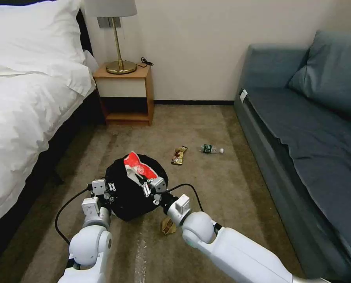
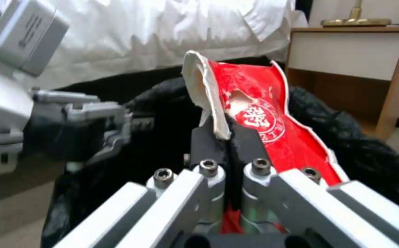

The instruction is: Pick up the trash bin, then pick up the garbage on the floor and place it into the trash bin.

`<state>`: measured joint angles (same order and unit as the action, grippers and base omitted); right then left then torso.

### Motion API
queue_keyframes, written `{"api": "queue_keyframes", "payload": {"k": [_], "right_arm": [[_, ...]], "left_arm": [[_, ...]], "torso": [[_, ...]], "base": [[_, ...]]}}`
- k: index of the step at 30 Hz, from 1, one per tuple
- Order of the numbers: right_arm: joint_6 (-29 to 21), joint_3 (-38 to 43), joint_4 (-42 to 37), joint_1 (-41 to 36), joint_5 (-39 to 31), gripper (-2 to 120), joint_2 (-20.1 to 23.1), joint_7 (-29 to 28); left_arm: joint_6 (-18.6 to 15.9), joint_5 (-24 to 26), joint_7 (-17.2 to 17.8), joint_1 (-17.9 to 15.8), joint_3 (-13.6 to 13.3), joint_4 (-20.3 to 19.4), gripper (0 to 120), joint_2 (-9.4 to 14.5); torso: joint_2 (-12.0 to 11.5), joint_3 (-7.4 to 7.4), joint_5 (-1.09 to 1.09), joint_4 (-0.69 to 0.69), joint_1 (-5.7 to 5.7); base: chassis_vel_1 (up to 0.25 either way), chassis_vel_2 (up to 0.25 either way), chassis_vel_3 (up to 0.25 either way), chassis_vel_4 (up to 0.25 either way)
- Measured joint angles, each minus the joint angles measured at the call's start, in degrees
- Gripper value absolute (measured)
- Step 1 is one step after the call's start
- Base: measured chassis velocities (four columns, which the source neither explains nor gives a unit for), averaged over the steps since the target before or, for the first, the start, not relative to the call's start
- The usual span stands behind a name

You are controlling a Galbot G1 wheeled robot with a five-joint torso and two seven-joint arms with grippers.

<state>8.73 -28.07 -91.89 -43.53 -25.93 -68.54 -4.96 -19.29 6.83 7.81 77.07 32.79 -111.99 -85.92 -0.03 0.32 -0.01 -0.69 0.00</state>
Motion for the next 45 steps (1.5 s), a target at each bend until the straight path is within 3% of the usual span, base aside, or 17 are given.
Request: {"api": "queue_keyframes", "payload": {"k": [2,8,13,14,17,19,20,22,24,26,32,35,37,42,45], "right_arm": [[0.00,-0.10,0.02,-0.05,0.47,0,0.12,0.13],[0.03,-0.11,-0.06,-0.54,1.36,26,0.74,0.56],[0.05,-0.11,-0.14,-0.66,1.39,39,0.76,0.66],[0.07,-0.13,-0.14,-0.64,1.47,48,0.70,0.71],[0.09,-0.11,-0.14,-0.53,1.52,51,0.58,0.73],[0.04,0.92,-0.37,0.13,1.56,63,0.03,0.54],[0.04,0.92,-0.37,0.13,1.56,63,0.03,0.54],[-1.21,2.99,-0.72,1.16,0.67,76,-0.54,-0.97],[-2.14,3.82,-1.12,1.54,-0.06,80,-0.59,-2.07],[-5.24,5.93,-2.70,2.10,-2.27,92,-0.28,-5.39],[-10.01,8.78,-3.61,2.81,-4.83,99,0.50,-11.16],[-14.54,10.19,-4.01,3.47,-10.05,100,1.16,-16.25],[-18.99,10.38,-3.87,4.65,-19.73,100,1.28,-23.14],[-20.71,7.70,1.55,6.62,-25.98,100,1.29,-30.49],[-20.54,6.09,5.09,6.82,-25.89,100,1.01,-31.11]], "left_arm": [[0.00,-0.12,0.02,-0.01,-0.05,-0.01,5,-0.07],[0.00,-0.33,0.08,-0.01,-0.18,-0.07,5,-0.24],[0.00,-0.42,0.10,0.26,-0.29,-0.27,5,-0.25],[0.00,-0.48,0.10,0.45,-0.26,-0.43,5,-0.23],[0.00,-0.49,0.10,0.57,-0.16,-0.54,5,-0.18],[-0.01,-0.49,0.12,0.76,0.17,-0.85,5,-0.02],[-0.01,-0.49,0.12,0.76,0.17,-0.85,5,-0.02],[-0.03,-0.48,0.12,0.78,0.53,-0.99,5,0.03],[-0.03,-0.42,0.12,0.79,0.76,-1.05,5,0.04],[-0.03,-0.04,0.11,0.88,1.70,-1.22,5,0.05],[-0.03,0.83,0.12,0.69,3.39,-1.38,5,0.09],[-0.03,1.35,0.09,0.50,4.28,-1.65,5,0.09],[-0.03,1.70,-0.14,0.40,5.21,-1.81,5,-0.23],[0.41,2.25,-0.42,0.13,7.17,-1.81,5,-0.62],[0.49,2.78,-0.69,0.09,7.37,-1.77,5,-0.49]], "torso": [[0.00,0.00,0.00,0.00,0.00],[0.00,0.00,0.00,0.00,0.00],[0.00,0.00,0.00,0.00,0.00],[0.00,0.00,0.00,0.00,0.00],[0.00,0.00,0.00,0.00,0.00],[0.00,0.00,0.00,0.00,0.00],[0.00,0.00,0.00,0.00,0.00],[0.00,0.00,0.01,0.00,0.00],[0.00,0.00,0.00,0.00,0.00],[0.00,0.00,0.00,0.00,0.00],[0.00,0.00,0.00,0.00,0.00],[0.00,0.00,0.00,-0.01,0.00],[0.00,0.00,0.01,-0.01,0.00],[0.00,0.00,0.00,0.00,0.01],[0.00,0.00,0.00,0.01,0.00]], "base": [[0.000,0.000,0.000,0.000],[0.000,0.000,0.000,0.000],[0.000,0.000,0.000,0.000],[0.000,0.000,0.000,0.000],[0.000,0.000,0.000,0.000],[0.000,0.000,0.000,0.000],[0.000,0.000,0.000,0.000],[0.000,0.000,0.000,0.000],[0.000,0.000,0.000,0.000],[0.000,0.000,0.000,0.000],[0.000,0.000,0.000,0.000],[0.000,0.000,0.000,0.000],[0.000,0.000,0.000,0.000],[0.000,0.000,0.000,0.000],[0.000,0.000,0.000,0.000]]}}
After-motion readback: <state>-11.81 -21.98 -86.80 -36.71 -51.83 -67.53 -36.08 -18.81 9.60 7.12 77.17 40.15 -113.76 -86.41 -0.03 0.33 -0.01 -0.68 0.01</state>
